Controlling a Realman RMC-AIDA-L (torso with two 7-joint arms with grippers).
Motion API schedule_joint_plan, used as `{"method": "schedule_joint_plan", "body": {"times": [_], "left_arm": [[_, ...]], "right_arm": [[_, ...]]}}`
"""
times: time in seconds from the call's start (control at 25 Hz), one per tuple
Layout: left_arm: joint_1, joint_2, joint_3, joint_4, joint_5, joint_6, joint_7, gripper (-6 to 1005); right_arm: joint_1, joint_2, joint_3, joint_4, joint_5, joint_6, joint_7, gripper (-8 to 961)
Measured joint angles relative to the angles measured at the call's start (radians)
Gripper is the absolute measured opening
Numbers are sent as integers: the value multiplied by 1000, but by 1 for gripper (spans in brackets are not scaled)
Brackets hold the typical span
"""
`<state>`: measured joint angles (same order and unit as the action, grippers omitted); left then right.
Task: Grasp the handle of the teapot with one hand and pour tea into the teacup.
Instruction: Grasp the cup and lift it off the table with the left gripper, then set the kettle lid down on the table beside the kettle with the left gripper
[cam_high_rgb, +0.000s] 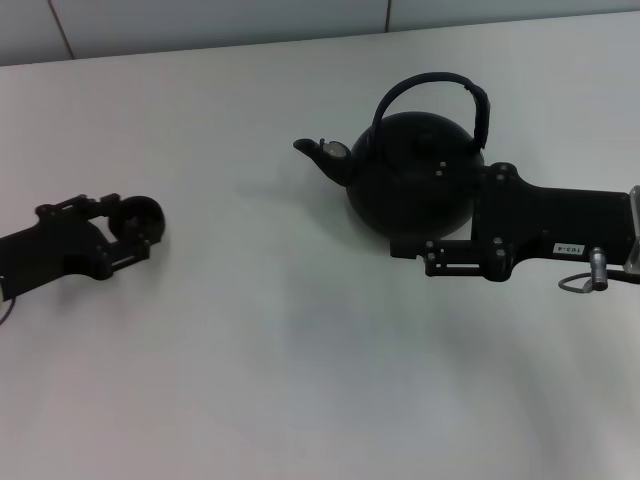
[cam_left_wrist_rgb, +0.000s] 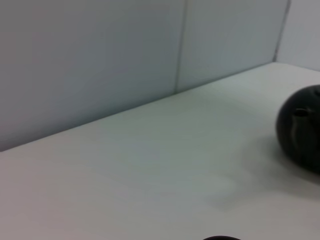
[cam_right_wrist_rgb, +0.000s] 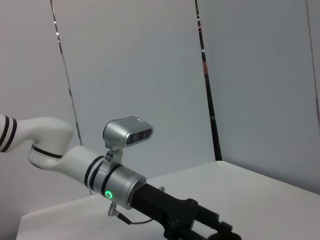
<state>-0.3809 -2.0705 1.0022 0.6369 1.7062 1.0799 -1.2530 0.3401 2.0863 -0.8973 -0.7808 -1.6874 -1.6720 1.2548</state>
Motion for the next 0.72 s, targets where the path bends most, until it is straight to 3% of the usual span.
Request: {"method": "schedule_joint_plan", "body": {"times": [0.04,0.72], "left_arm": [[-9,0,38,0,0,0,3,683],[-34,-3,160,-2,-86,-2,8,682]], "right_arm": [[0,0,0,0,0,0,0,746],[2,-2,0,0,0,0,0,745]]}}
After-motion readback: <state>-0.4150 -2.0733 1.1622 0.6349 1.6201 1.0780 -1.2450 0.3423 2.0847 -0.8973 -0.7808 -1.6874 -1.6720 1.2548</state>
